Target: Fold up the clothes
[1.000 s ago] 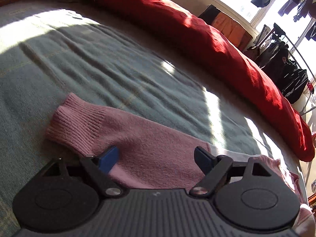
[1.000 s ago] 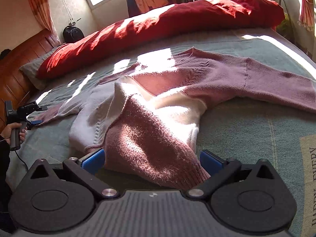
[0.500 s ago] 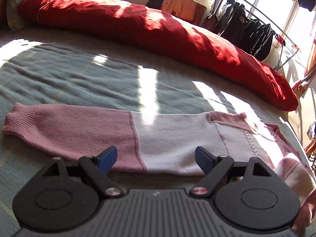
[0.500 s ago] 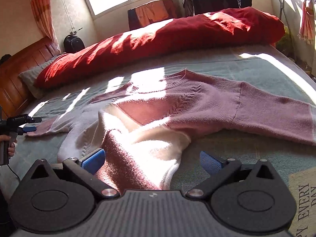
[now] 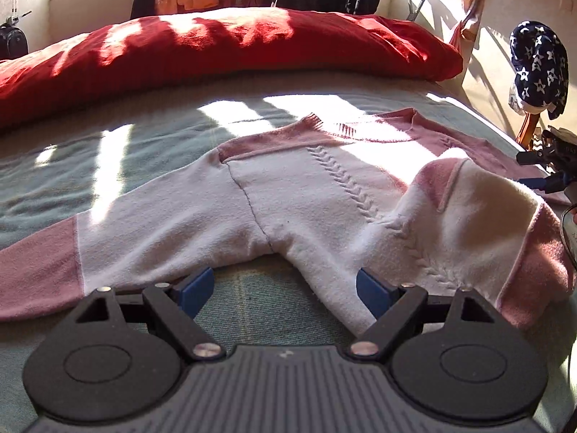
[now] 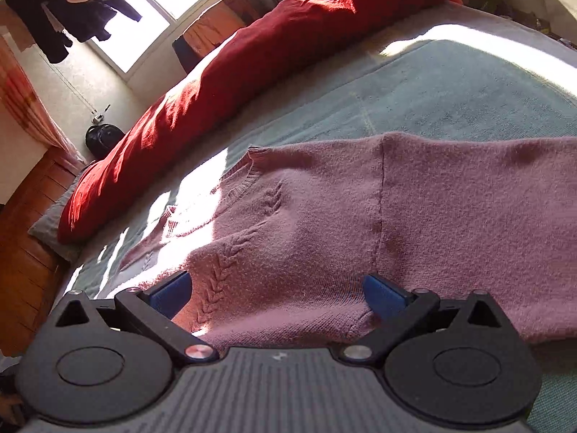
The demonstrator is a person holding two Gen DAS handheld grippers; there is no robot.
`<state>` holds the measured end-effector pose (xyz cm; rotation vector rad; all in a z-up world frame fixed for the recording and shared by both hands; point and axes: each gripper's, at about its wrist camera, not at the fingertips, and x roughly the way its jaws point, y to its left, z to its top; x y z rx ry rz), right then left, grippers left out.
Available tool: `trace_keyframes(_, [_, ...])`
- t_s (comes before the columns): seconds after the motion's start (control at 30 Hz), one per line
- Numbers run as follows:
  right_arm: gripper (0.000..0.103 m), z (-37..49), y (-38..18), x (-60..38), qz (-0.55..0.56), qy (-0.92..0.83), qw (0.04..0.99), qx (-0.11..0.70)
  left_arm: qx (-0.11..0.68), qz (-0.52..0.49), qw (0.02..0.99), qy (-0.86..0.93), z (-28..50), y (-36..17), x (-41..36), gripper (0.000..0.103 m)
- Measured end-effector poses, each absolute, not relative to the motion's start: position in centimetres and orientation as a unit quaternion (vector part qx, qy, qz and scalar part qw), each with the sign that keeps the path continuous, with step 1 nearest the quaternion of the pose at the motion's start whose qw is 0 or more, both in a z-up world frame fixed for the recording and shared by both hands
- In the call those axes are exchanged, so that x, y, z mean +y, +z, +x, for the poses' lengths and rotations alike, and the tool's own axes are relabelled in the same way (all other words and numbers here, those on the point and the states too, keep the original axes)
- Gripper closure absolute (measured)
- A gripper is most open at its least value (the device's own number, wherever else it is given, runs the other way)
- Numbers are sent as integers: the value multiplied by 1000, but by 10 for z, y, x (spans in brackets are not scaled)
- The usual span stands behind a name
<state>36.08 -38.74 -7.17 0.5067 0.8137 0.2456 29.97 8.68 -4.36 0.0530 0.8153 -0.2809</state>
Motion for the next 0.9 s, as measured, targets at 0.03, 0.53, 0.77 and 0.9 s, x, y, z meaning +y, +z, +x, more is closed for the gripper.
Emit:
trace_keyframes(0.03, [0, 354, -66, -387, 221, 89, 886, 398, 395, 22, 908, -137, 295, -44, 88, 17])
trace_keyframes(0.53, [0, 165, -25, -258, -92, 164, 932, 310, 353, 64, 908, -215, 191, -36, 28, 16])
trace_keyframes(0.77, [0, 149, -48, -221, -229, 174, 911, 295, 344, 123, 901, -235, 167, -50, -11, 16])
trace_keyframes(0.9, [0, 153, -61, -217, -259, 181, 900, 300, 352, 122, 892, -255, 171, -55, -21, 16])
